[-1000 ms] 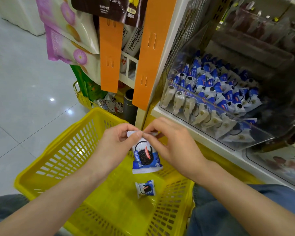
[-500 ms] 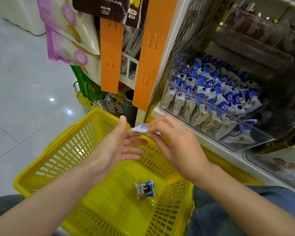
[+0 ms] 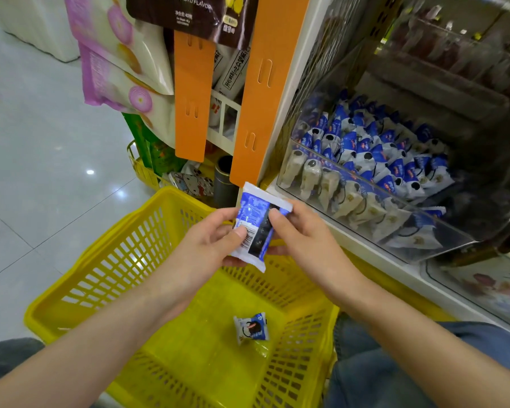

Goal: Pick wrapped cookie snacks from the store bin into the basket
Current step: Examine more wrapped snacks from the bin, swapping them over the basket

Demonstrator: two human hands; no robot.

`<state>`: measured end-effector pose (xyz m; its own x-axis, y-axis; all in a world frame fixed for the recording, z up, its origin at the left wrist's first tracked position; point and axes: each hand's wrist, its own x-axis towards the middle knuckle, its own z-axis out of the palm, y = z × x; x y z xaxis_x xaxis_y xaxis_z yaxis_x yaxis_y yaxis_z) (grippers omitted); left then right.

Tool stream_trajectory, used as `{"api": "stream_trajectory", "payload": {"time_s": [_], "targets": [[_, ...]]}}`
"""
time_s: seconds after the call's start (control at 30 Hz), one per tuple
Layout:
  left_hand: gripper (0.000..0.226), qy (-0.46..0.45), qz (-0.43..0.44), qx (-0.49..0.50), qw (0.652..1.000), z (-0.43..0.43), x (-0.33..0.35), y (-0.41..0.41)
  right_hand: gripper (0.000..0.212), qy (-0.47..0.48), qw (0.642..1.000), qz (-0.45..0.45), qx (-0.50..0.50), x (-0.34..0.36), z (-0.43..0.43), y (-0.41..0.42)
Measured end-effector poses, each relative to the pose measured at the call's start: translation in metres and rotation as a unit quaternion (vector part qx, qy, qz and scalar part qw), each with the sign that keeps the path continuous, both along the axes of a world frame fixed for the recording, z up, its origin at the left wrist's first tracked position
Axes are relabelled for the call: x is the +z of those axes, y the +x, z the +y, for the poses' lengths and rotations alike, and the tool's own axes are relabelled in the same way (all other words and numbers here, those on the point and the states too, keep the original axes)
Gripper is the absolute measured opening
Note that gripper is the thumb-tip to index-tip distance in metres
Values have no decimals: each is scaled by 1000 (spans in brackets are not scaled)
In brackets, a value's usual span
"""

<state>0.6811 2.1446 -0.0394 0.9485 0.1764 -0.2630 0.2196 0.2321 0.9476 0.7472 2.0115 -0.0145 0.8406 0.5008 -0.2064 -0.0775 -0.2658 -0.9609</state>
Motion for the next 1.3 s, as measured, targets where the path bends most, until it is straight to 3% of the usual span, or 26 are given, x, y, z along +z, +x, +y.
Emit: {"api": "stream_trajectory", "payload": {"time_s": [0.1, 0.2, 0.3, 0.43, 0.63, 0.9, 1.13, 1.3], "targets": [[27, 78, -27, 10, 997, -1, -3, -1, 12, 36, 998, 58, 4, 1, -1, 0], [27, 265, -105, 42, 958, -1, -5, -3, 11, 40, 998, 57, 2, -2, -2, -1], [25, 344, -134, 29, 929, -2, -9, -7, 20, 44, 997, 63, 25, -3, -2, -2], [33, 371, -111, 12, 922, 0, -16, -7, 28, 22, 997, 42, 61, -6, -2, -4], [29, 347, -102, -7, 932, 4, -16, -4, 24, -8, 998, -28, 61, -9, -2, -5], [22, 318, -120, -31, 940, -1, -16, -11, 21, -9, 996, 15, 82, -8, 0, -5], [19, 442, -135, 2, 887, 2, -17, -11, 42, -116, 972, -159, 131, -14, -1, -13], [15, 406, -128, 19, 905, 1, -16, -7, 44, -126, 970, -161, 131, -15, -1, -12]]}}
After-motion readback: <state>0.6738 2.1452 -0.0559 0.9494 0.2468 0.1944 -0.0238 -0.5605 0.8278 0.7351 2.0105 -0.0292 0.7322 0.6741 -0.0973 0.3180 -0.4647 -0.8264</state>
